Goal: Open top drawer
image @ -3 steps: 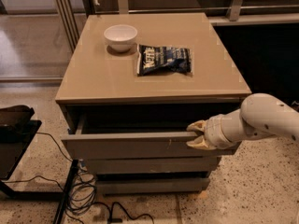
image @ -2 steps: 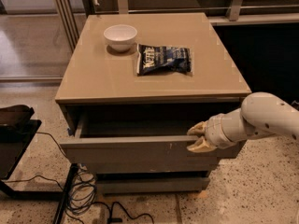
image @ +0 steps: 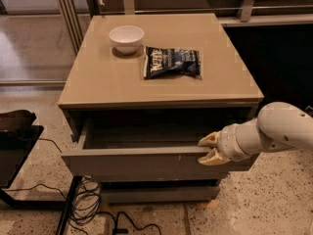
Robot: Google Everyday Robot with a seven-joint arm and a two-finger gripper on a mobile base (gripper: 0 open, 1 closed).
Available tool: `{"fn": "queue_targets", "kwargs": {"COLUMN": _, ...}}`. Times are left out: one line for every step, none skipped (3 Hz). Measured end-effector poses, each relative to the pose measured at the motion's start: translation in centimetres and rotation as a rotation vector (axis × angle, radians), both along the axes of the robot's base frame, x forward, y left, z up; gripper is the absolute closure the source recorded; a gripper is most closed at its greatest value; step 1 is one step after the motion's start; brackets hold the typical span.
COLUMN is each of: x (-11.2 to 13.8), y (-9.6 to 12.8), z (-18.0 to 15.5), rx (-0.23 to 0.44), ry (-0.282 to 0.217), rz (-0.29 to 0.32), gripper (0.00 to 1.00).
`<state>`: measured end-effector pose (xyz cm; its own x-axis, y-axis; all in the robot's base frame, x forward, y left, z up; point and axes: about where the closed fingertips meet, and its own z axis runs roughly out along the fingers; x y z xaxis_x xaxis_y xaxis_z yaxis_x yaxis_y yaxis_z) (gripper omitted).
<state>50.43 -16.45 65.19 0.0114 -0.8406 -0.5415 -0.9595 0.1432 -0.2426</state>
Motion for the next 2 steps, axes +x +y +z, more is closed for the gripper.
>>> {"fn": "queue_targets", "kwargs": {"x": 0.0, "y": 0.0, "z": 0.0, "rx": 0.0, "ry": 0.0, "rz": 0.0, "gripper": 0.82}}
{"fn": "queue_targets", "kwargs": {"x": 0.0, "y": 0.0, "z": 0.0, "rx": 0.0, "ry": 0.0, "rz": 0.0, "gripper": 0.58}}
